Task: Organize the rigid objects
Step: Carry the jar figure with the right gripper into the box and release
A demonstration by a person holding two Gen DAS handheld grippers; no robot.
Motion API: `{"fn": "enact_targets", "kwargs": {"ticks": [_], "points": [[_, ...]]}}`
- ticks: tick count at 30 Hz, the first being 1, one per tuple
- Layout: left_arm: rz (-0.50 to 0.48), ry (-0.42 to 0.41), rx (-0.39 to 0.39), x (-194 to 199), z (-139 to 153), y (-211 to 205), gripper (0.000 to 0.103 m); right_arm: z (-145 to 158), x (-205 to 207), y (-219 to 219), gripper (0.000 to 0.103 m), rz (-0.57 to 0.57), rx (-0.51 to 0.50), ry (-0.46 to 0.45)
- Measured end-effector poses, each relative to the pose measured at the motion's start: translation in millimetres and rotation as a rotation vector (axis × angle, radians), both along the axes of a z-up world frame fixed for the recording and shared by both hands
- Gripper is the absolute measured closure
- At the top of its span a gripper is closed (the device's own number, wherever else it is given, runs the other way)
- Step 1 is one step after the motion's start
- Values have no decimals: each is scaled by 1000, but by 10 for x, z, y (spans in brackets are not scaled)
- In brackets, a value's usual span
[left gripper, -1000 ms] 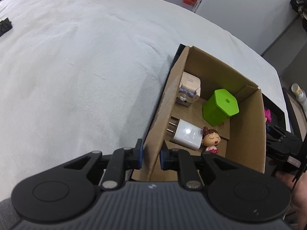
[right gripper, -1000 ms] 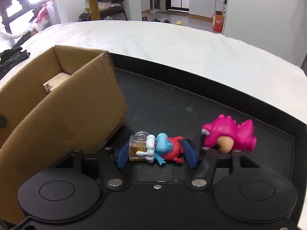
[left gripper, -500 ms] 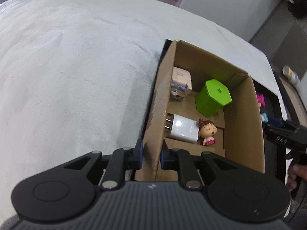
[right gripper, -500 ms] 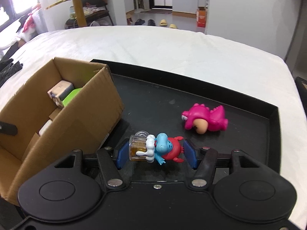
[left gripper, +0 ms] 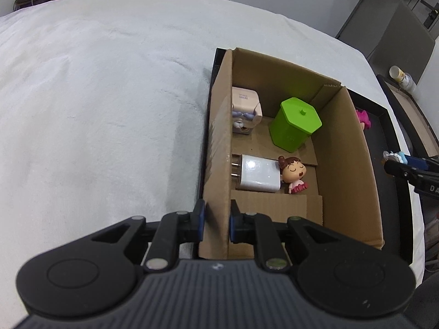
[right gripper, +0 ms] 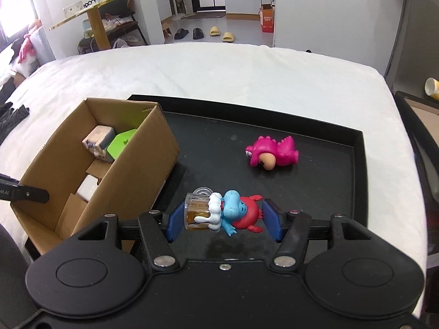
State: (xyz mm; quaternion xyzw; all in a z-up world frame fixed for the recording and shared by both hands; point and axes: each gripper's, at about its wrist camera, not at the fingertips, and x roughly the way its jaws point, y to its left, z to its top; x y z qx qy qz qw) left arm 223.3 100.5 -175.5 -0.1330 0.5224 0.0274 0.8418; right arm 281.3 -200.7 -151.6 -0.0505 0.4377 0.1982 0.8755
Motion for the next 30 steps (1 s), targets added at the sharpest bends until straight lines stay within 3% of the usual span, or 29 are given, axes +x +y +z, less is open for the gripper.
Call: {"fn": "enact_targets", "kwargs": {"ticks": [9, 30], "points": [[-24, -18, 27, -25, -8, -46, 87, 238, -147, 39, 45, -33, -20, -6], [-54, -51, 21, -95, -16, -26, 87, 580, -285, 488, 45, 33, -79, -20]]}}
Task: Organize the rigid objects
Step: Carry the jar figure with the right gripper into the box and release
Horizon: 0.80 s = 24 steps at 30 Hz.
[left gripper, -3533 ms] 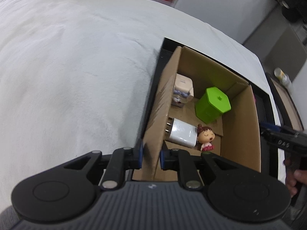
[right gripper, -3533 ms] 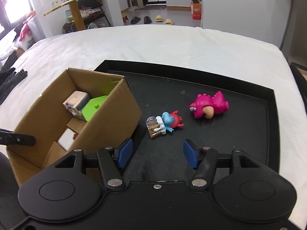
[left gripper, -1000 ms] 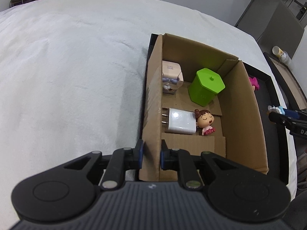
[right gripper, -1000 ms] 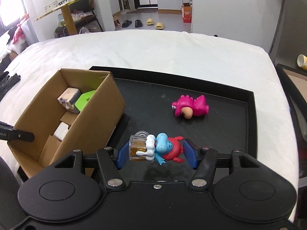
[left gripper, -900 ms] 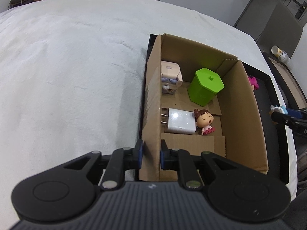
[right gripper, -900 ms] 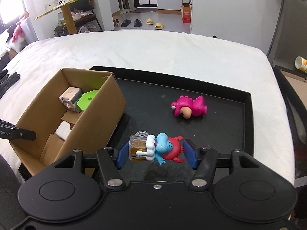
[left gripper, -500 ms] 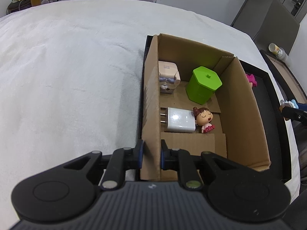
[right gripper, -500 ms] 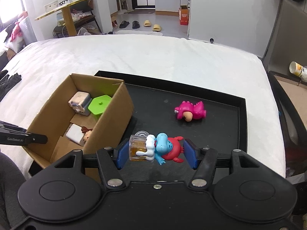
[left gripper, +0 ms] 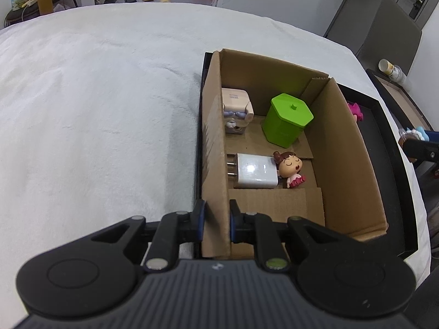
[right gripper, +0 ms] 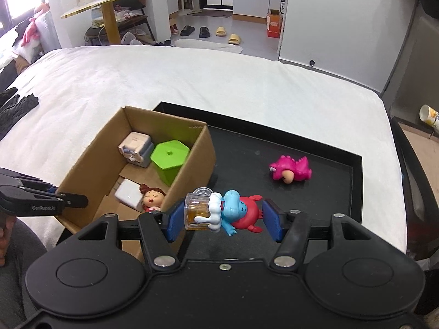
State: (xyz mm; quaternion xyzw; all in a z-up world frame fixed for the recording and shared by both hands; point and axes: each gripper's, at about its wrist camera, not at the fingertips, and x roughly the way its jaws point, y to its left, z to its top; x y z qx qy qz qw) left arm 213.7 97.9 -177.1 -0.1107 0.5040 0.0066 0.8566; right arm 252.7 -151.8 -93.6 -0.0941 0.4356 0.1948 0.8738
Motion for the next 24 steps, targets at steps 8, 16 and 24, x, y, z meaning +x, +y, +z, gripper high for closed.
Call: {"fn": "enact_targets", "kwargs": {"ticks": [8, 16, 24], "points": [[-4, -7, -6, -10, -13, 5, 87, 122, -5, 232, 45, 36, -10, -21], [-3, -13, -25, -19, -22, 44, 86, 187, 39, 513, 45, 83, -5, -29], [-8, -18, -28, -29, -25, 49, 86, 128, 110, 779, 45, 104, 3, -4]]}}
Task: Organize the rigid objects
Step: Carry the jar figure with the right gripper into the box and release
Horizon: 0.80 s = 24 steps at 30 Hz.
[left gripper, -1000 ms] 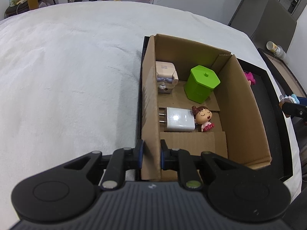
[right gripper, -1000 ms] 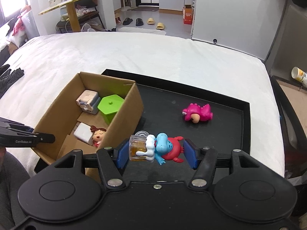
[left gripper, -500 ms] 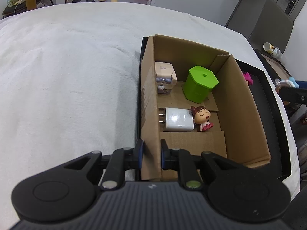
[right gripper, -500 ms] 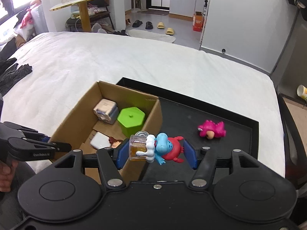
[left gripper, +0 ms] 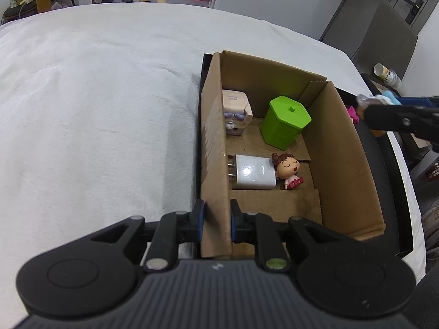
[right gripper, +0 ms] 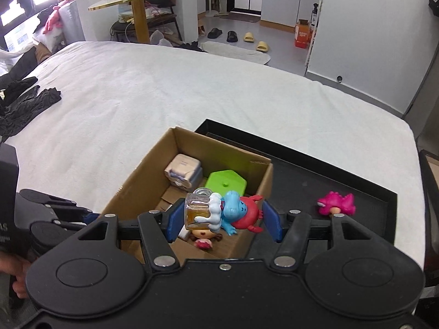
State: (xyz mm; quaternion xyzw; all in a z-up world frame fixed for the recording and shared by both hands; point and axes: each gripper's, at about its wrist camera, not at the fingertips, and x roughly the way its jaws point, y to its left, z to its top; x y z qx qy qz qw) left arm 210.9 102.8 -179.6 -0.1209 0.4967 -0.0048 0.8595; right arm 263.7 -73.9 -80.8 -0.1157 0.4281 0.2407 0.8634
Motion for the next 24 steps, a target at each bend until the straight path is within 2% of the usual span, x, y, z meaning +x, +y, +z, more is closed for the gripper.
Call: {"fn": "enact_targets", "kwargs": {"ticks": [17, 24], "points": [[12, -7, -20, 3, -9, 38, 86, -340, 296, 557, 44, 9, -1, 120], [15, -7, -24, 2, -7, 38, 86, -319, 349, 617, 42, -10, 38, 114]]}}
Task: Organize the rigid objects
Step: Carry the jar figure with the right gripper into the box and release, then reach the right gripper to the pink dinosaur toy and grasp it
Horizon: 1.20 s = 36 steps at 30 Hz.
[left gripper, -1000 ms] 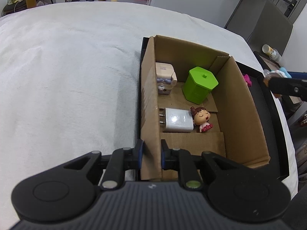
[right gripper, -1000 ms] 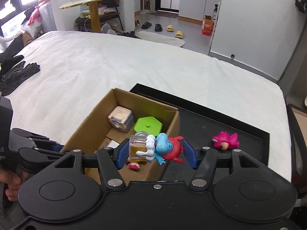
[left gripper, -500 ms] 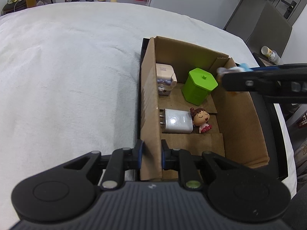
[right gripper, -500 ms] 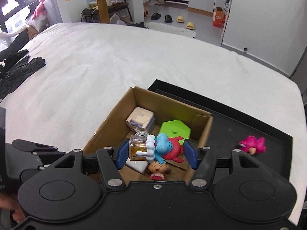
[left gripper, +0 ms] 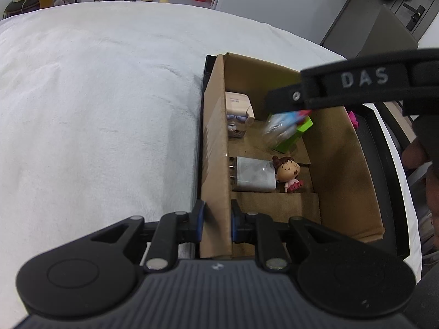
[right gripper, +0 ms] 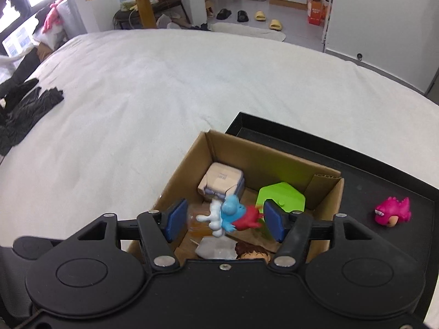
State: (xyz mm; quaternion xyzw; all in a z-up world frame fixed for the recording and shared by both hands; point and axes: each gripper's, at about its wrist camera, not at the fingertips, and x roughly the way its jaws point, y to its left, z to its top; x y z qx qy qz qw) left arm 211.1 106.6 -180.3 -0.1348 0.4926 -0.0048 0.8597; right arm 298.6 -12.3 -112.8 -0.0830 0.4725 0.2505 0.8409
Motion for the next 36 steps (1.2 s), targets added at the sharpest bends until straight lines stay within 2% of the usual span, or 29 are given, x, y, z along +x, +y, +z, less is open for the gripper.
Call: {"fn": "enact_targets", "kwargs": {"ticks": [18, 26, 36], "points": [[-4, 5, 12, 35, 0, -24, 86, 294, -211, -668, 42, -53, 56, -32], [-4, 8, 20, 33, 12, -29, 86, 307, -283, -924, 42, -58, 64, -31], [-5, 16, 31, 45, 1, -58, 86, 233, -267, -1333, 41, -125, 79, -38]]}}
